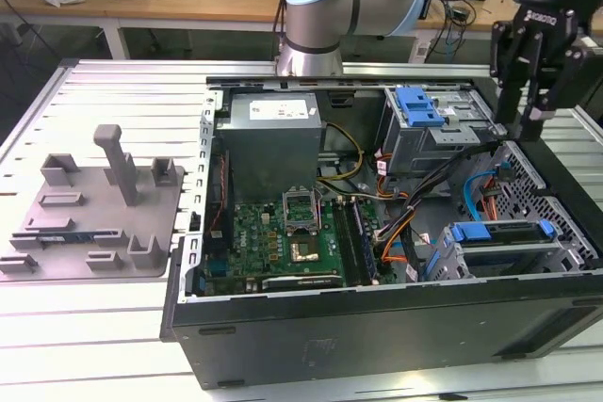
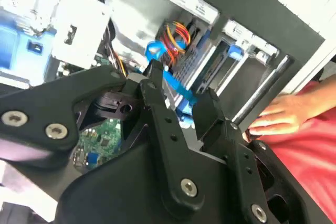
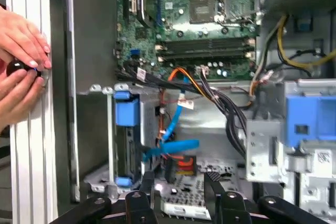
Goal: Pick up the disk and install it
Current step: 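Insert the first disk wire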
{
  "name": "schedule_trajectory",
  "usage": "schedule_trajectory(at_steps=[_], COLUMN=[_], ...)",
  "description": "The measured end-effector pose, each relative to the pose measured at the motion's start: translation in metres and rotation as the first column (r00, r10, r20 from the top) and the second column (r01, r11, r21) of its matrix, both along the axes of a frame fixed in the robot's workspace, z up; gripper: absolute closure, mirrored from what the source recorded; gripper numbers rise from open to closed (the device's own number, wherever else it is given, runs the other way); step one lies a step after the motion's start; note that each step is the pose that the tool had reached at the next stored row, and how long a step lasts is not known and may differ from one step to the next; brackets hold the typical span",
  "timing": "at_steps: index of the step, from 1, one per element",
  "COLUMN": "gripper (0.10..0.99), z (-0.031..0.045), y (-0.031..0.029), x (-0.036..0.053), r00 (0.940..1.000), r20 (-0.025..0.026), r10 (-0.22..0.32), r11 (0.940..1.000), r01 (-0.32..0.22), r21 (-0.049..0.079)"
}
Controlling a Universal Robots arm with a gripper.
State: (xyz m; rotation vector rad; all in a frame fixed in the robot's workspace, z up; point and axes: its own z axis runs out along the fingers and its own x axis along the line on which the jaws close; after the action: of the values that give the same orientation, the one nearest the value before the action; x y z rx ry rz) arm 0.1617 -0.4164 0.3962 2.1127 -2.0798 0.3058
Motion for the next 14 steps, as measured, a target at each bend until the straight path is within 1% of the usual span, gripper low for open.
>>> schedule_trajectory(at_steps=[1, 2, 4, 7, 8, 9, 10, 11, 12, 13, 14], gripper=[0.584, 0.584, 0.584, 0.584, 0.584, 0.584, 0.584, 0.584, 0.584, 0.667, 0.737], z=[-0.0009, -0.0016, -0.0024, -0.0042, -0.0044, -0.0045, -0.0046, -0.0047, -0.0083, -0.0170, -0.0291], y=[0.0003, 0.0003, 0.0003, 0.0003, 0.0003, 0.0003, 0.0003, 0.0003, 0.0004, 0.0021, 0.0079], x=[0.0060, 0.0082, 0.0092, 0.0092, 0.0092, 0.0091, 0.0096, 0.0101, 0.0122, 0.0136, 0.0179], r00=[1.0000, 1.0000, 0.9998, 0.9976, 0.9964, 0.9951, 0.9915, 0.9900, 0.9837, 0.9792, 0.9792], r20=[-0.0003, -0.0004, -0.0002, 0.0001, 0.0004, 0.0013, 0.0064, 0.0085, 0.0125, 0.0133, 0.0153], r10=[-0.001, -0.003, -0.020, -0.070, -0.085, -0.099, -0.130, -0.141, -0.179, -0.203, -0.202], r11=[1.0000, 1.0000, 0.9997, 0.9974, 0.9961, 0.9946, 0.9886, 0.9858, 0.9768, 0.9717, 0.9694], r01=[0.001, 0.003, 0.020, 0.070, 0.085, 0.098, 0.130, 0.141, 0.180, 0.203, 0.202], r21=[-0.001, -0.003, -0.012, -0.017, -0.022, -0.032, -0.076, -0.091, -0.117, -0.122, -0.139])
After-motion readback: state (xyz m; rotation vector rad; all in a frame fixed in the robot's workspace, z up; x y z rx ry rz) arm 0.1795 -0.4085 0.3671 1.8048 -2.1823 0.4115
